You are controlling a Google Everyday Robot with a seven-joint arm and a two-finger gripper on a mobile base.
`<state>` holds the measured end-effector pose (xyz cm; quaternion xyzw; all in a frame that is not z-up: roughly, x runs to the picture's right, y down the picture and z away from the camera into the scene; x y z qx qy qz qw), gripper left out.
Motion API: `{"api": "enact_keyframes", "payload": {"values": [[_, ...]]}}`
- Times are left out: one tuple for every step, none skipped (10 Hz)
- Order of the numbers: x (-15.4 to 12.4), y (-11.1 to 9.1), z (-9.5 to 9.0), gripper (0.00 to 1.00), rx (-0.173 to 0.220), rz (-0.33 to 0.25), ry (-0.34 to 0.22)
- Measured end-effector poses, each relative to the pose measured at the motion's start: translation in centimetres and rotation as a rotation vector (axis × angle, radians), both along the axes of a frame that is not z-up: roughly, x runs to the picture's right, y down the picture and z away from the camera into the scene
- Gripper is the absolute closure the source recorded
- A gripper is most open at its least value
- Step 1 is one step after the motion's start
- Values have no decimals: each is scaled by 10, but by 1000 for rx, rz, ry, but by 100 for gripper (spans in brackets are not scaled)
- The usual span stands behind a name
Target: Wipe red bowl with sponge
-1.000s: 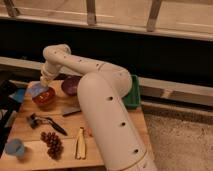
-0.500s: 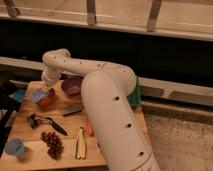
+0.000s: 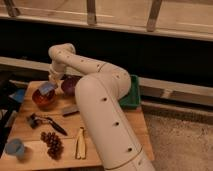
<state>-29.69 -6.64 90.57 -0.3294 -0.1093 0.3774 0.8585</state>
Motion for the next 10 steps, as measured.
{"api": "enact_keyframes", "payload": {"values": [[0, -4, 2, 100, 4, 5, -11], [-4, -6, 0, 100, 9, 6, -27], [-14, -5, -11, 100, 15, 8, -54], [-20, -2, -20, 100, 19, 9, -74], [-24, 4, -32, 100, 19, 12, -95], [-26, 11, -46, 100, 15, 6, -112], [-27, 17, -53, 100, 8, 1, -115], [-28, 24, -56, 100, -2, -4, -110], [-25, 27, -54, 100, -13, 1, -101], [-23, 27, -53, 100, -13, 4, -98]]}}
